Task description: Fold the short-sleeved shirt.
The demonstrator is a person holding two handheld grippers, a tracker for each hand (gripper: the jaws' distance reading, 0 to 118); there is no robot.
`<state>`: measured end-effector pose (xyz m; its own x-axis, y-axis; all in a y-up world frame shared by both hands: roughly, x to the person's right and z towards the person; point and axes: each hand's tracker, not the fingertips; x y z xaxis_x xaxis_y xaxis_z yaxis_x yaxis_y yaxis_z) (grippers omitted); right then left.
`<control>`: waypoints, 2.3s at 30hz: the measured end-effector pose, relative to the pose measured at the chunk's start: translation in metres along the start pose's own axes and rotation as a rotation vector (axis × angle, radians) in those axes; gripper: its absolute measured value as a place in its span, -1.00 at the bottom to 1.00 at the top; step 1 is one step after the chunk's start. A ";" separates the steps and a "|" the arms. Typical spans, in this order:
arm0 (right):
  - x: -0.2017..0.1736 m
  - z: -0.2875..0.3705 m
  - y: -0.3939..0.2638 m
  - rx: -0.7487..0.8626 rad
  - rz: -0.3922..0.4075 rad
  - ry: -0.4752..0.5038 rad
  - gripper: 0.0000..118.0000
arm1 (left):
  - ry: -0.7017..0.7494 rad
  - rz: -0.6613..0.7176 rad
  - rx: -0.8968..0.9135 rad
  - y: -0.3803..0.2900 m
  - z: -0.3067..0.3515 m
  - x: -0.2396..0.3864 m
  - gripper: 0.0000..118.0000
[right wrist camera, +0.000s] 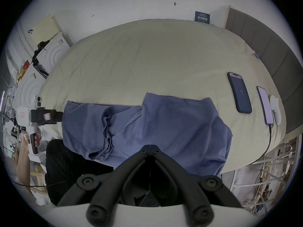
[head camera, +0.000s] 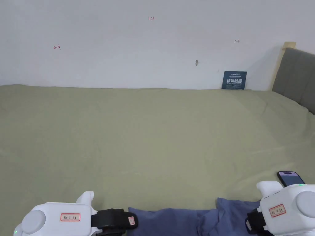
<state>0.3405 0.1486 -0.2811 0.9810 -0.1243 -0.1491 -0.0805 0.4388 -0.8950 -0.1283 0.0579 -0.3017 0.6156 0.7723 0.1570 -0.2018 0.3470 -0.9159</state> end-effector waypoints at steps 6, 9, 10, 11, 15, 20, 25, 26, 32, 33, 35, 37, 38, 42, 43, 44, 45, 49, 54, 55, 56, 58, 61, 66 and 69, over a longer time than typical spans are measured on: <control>0.001 0.004 0.002 0.002 0.007 -0.009 -1.00 | -0.184 0.094 0.000 -0.007 -0.019 -0.021 1.00; 0.003 0.002 0.001 0.003 -0.012 -0.008 -1.00 | -0.310 0.216 -0.044 -0.013 -0.043 -0.024 1.00; 0.003 0.000 0.000 0.002 -0.020 -0.004 -1.00 | -0.318 0.191 -0.022 -0.015 -0.047 -0.020 0.97; 0.003 -0.001 -0.001 -0.001 -0.025 0.003 -1.00 | -0.293 0.169 -0.014 -0.016 -0.049 -0.017 0.87; -0.001 -0.006 -0.003 -0.022 -0.016 0.009 -1.00 | -0.023 0.129 -0.006 -0.017 -0.054 -0.019 -0.80; -0.003 -0.012 0.002 -0.030 -0.007 0.007 -1.00 | -0.073 0.135 0.066 -0.016 -0.025 -0.027 -0.80; -0.012 -0.019 0.016 -0.035 0.018 0.005 -1.00 | -0.024 0.138 0.172 0.002 0.039 -0.030 -0.80; -0.014 -0.020 0.020 -0.032 0.020 0.013 -1.00 | -0.003 0.121 0.195 0.006 0.058 -0.032 -0.80; -0.029 -0.031 0.040 -0.027 0.044 0.046 -1.00 | 0.171 0.153 0.333 0.016 0.169 -0.046 -0.80; -0.032 -0.034 0.044 -0.027 0.046 0.050 -1.00 | 0.205 0.146 0.352 0.016 0.183 -0.045 -0.80; -0.039 -0.038 0.048 -0.030 0.051 0.058 -1.00 | 0.260 0.130 0.377 0.017 0.205 -0.037 -0.80; -0.044 -0.043 0.050 -0.033 0.059 0.063 -1.00 | 0.284 0.111 0.377 0.013 0.211 -0.018 -0.80; -0.045 -0.044 0.051 -0.035 0.062 0.065 -1.00 | 0.281 0.108 0.375 0.013 0.210 -0.012 -0.80; -0.045 -0.046 0.049 -0.041 0.061 0.077 -1.00 | 0.300 0.038 0.321 0.020 0.185 0.022 -0.80; -0.044 -0.045 0.047 -0.042 0.058 0.075 -1.00 | 0.326 0.033 0.288 0.022 0.171 0.035 -0.80; -0.042 -0.043 0.046 -0.043 0.055 0.073 -1.00 | 0.337 0.018 0.260 0.025 0.162 0.041 -0.80; -0.040 -0.042 0.046 -0.041 0.051 0.068 -1.00 | 0.335 -0.001 0.231 0.026 0.147 0.053 -0.80; -0.027 -0.032 0.042 -0.026 0.022 0.047 -1.00 | 0.308 -0.116 0.098 0.026 0.082 0.094 -0.80; -0.017 -0.023 0.037 -0.010 0.001 0.027 -1.00 | 0.232 -0.141 -0.057 0.022 0.002 0.114 -0.79; -0.017 -0.022 0.036 -0.008 -0.002 0.027 -1.00 | 0.225 -0.139 -0.072 0.022 -0.011 0.114 -0.74; -0.016 -0.022 0.036 -0.007 -0.005 0.028 -1.00 | 0.224 -0.125 -0.075 0.020 -0.022 0.114 -0.67; -0.016 -0.023 0.034 -0.006 -0.008 0.029 -1.00 | 0.198 -0.109 -0.091 0.020 -0.038 0.112 -0.28; -0.016 -0.027 0.033 -0.015 -0.011 0.037 -1.00 | 0.067 -0.046 -0.114 0.019 -0.046 0.110 0.04; -0.016 -0.029 0.030 -0.025 -0.008 0.043 -1.00 | -0.030 -0.046 -0.053 0.022 -0.020 0.112 0.62; -0.016 -0.028 0.028 -0.024 -0.009 0.039 -1.00 | 0.010 -0.093 -0.011 0.021 -0.004 0.104 0.51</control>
<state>0.3173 0.1381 -0.3154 0.9740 -0.1633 -0.1568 -0.0762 0.4159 -0.9062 -0.0657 0.1434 -0.3064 0.6387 0.7317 0.2382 -0.1348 0.4112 -0.9015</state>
